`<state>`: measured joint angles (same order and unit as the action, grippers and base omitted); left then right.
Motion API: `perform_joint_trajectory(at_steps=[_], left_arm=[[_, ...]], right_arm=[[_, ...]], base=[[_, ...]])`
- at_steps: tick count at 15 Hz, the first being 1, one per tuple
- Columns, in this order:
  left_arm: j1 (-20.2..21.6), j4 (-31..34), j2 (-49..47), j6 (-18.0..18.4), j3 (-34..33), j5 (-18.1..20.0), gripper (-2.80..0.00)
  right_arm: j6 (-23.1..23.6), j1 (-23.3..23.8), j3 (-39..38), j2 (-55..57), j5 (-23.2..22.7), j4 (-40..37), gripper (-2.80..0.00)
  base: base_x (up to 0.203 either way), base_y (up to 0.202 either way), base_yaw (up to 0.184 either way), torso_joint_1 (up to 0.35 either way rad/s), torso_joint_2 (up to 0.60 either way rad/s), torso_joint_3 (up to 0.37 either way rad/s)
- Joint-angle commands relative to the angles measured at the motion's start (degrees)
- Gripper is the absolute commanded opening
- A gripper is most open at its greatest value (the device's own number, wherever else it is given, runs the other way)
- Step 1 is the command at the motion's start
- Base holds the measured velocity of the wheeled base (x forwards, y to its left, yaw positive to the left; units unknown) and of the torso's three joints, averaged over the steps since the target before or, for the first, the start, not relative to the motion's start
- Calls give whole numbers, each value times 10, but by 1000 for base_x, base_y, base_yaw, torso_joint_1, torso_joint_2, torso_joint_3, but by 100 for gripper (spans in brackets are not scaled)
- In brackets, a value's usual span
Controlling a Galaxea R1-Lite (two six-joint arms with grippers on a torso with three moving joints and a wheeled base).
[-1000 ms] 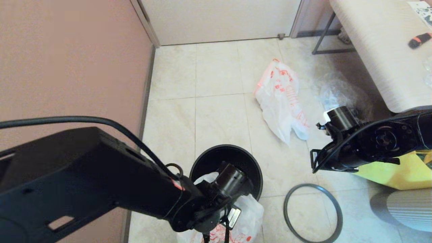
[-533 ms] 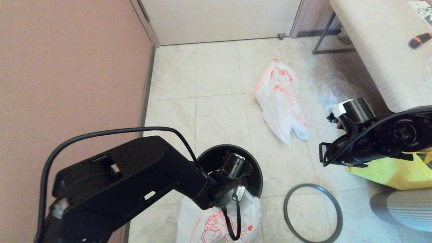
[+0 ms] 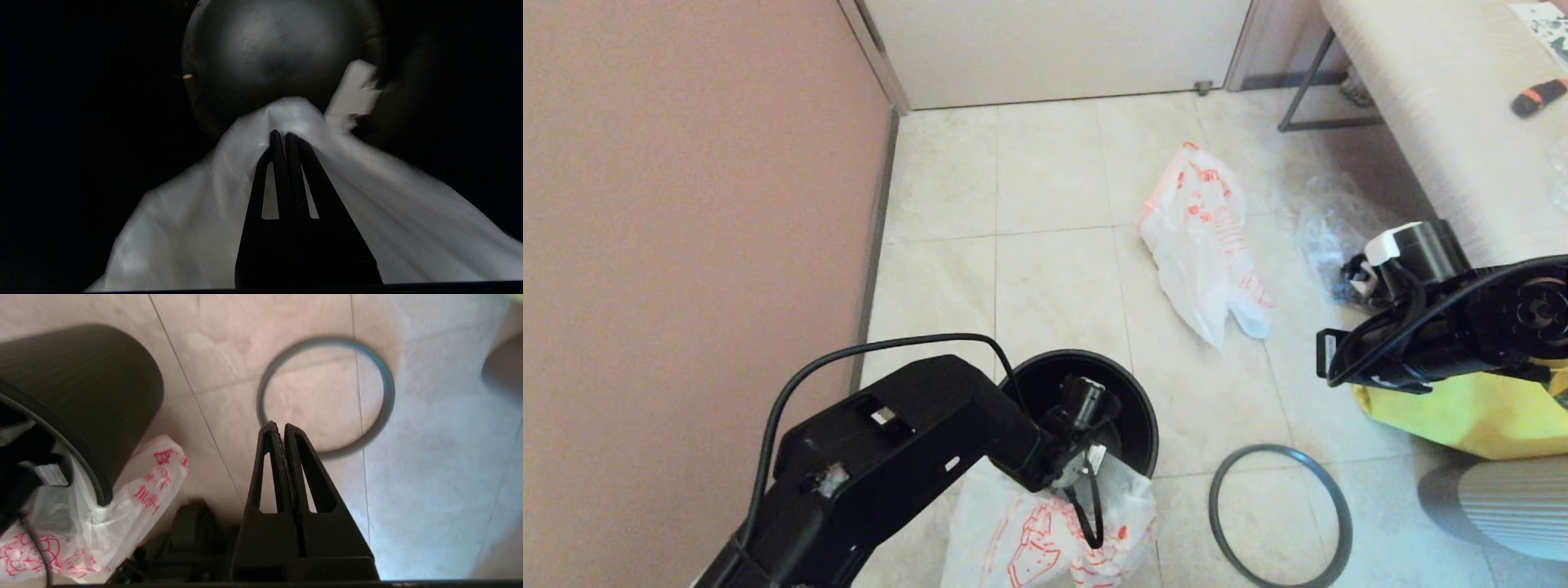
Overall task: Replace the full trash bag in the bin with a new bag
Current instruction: Put the new garbage bag on the trash can
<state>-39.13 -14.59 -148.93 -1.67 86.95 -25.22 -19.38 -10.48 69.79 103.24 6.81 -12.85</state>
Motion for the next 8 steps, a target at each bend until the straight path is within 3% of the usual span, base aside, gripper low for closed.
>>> perform_joint_trajectory(at_steps=[1,8], left_arm=[[13,-2,-34,11,18,-6,-280],[26,1,-69,17,103,-38,-280]], right_arm=[[0,5,1,-5,0,1,-280],[1,5,2,-21,0,-2,-280]], base=[[0,0,0,0,0,0],[0,0,0,0,0,0]])
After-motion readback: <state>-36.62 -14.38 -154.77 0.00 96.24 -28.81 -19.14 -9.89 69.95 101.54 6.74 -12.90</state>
